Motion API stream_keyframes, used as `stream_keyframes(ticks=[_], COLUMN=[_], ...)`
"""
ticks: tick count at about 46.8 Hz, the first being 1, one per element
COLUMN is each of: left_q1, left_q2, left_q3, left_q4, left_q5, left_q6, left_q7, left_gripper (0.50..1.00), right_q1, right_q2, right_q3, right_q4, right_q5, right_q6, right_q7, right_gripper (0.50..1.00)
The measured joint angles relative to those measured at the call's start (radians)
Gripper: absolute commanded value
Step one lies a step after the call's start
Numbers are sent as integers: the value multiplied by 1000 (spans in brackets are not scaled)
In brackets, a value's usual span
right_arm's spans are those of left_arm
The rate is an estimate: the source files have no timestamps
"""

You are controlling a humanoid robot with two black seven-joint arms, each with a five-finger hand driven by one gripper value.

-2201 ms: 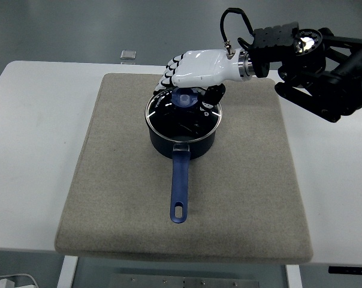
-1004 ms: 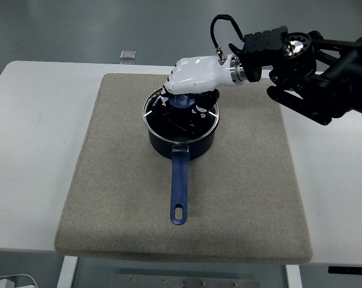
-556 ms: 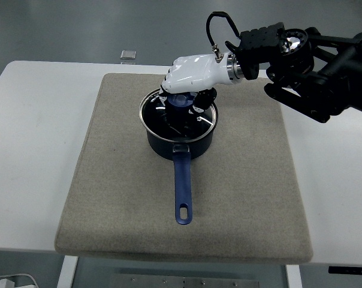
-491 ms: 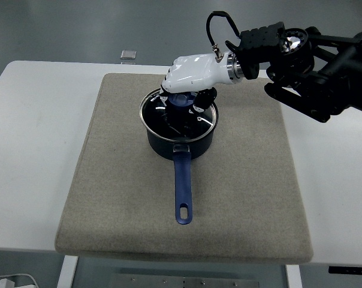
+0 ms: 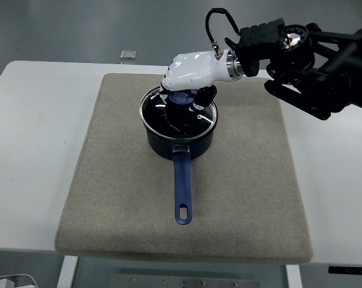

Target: Lift the pot lid and place it to the right of the pot.

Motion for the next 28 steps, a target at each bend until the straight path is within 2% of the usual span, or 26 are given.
stream_keyframes(ticks=[9, 28], left_q1=[0, 0], left_q2=[0, 0], left_q3=[0, 0], left_q4=[0, 0], left_q5=[0, 0], left_q6=[0, 0], left_q7=[0, 0], left_gripper=[1000, 1000], right_q1=[17, 26], right_q2=[1, 0], right_q3=[2, 5], right_q4=[-6, -128], right_q5=[1, 11], right_q6=[0, -2], right_q7=[0, 0], right_gripper=[500, 500])
